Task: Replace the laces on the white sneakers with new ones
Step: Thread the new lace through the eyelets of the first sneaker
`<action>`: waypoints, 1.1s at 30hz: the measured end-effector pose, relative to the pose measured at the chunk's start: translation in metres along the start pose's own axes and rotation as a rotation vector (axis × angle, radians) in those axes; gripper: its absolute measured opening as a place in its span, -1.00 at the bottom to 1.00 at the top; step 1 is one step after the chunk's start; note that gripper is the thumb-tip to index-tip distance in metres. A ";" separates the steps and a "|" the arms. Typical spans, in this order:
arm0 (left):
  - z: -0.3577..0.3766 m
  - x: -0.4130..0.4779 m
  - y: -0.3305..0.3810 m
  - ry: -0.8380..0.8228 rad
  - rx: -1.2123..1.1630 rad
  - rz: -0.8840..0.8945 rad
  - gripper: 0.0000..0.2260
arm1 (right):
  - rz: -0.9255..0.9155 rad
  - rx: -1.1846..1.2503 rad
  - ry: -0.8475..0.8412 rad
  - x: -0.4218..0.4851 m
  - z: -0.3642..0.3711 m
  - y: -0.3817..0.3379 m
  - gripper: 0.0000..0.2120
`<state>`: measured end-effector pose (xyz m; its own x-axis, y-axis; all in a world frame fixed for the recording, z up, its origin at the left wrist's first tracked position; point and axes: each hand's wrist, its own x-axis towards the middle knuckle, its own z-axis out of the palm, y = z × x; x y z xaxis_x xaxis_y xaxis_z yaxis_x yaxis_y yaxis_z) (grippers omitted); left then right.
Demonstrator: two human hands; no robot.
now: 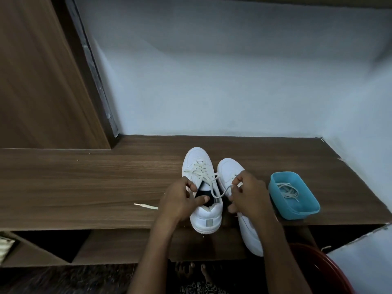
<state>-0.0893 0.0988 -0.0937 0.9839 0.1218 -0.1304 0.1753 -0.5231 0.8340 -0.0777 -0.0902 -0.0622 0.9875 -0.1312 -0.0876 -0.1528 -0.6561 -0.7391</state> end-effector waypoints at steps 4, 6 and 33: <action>0.013 -0.013 0.003 0.148 0.082 -0.067 -0.81 | -0.071 -0.018 0.318 -0.007 0.020 0.005 -0.87; 0.012 -0.014 0.004 0.191 0.080 -0.099 -0.80 | -0.060 0.057 0.417 -0.011 0.019 0.009 -0.88; -0.004 -0.016 0.004 0.403 0.290 -0.088 -0.89 | -0.089 -0.047 -0.183 -0.035 -0.019 -0.003 -0.82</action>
<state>-0.1041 0.0983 -0.0859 0.8841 0.4618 0.0717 0.3152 -0.7025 0.6381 -0.1128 -0.0979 -0.0442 0.9872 0.0631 -0.1465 -0.0622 -0.6937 -0.7176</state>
